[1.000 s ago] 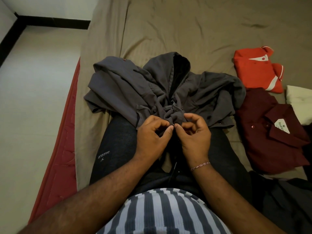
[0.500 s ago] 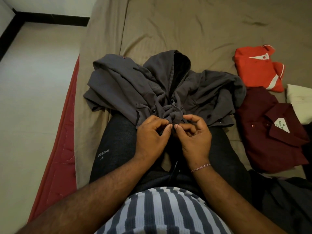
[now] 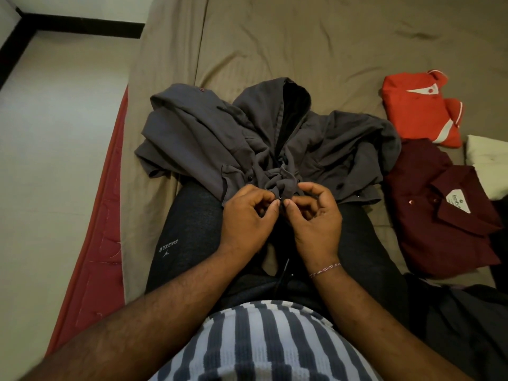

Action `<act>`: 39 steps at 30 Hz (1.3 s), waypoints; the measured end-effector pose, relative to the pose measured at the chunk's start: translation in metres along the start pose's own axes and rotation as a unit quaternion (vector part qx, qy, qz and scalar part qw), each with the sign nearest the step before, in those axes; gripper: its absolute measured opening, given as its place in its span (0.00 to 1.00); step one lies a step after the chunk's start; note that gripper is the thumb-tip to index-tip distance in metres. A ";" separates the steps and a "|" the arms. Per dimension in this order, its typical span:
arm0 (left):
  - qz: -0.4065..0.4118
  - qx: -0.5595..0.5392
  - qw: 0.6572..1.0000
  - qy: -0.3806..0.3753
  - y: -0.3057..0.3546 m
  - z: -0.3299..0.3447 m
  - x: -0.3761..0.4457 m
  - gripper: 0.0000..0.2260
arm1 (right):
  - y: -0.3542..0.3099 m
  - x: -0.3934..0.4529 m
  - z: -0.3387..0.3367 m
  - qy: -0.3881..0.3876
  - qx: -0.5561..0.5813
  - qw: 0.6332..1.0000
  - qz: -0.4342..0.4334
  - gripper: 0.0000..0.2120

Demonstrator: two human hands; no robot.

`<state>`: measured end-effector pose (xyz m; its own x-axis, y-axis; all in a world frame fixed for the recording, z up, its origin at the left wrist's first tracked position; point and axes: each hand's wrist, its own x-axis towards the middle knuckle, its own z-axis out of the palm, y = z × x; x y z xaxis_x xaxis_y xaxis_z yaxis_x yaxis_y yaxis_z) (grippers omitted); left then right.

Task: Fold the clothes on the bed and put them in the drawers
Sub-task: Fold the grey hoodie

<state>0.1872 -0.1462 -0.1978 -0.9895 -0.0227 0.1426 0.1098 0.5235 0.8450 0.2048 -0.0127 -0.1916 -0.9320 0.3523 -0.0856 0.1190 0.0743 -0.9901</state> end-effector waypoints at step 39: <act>-0.002 -0.130 0.939 -0.319 0.009 -0.090 0.066 0.04 | -0.048 0.035 -0.008 -0.032 -0.298 0.938 -0.176 0.21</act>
<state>0.1312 -0.2196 -0.1345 -0.8363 0.5328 -0.1291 0.0426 0.2979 0.9537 0.1695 0.0036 -0.1464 -0.9656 0.1535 0.2099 -0.0474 0.6899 -0.7224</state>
